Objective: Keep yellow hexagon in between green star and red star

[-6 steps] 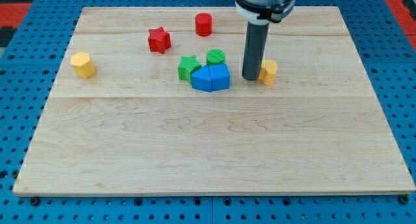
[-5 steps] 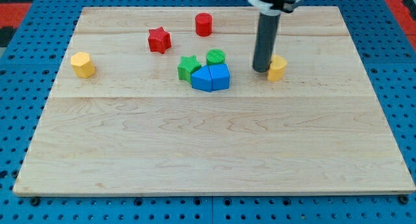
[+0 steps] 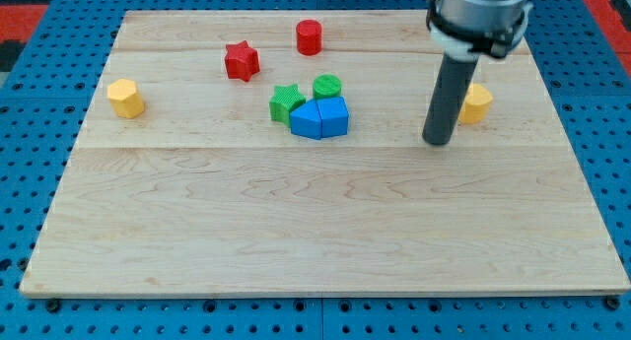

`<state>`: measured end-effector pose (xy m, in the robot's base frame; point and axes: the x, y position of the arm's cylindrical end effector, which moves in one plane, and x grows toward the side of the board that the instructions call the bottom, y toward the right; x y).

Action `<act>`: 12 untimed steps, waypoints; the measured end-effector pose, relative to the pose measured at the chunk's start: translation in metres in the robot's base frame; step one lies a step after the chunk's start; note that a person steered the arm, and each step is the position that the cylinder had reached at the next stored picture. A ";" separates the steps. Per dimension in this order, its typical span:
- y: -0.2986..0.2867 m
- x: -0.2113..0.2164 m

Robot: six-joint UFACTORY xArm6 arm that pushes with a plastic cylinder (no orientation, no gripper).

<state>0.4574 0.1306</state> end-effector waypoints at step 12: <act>-0.436 -0.053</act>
<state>0.4048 -0.3049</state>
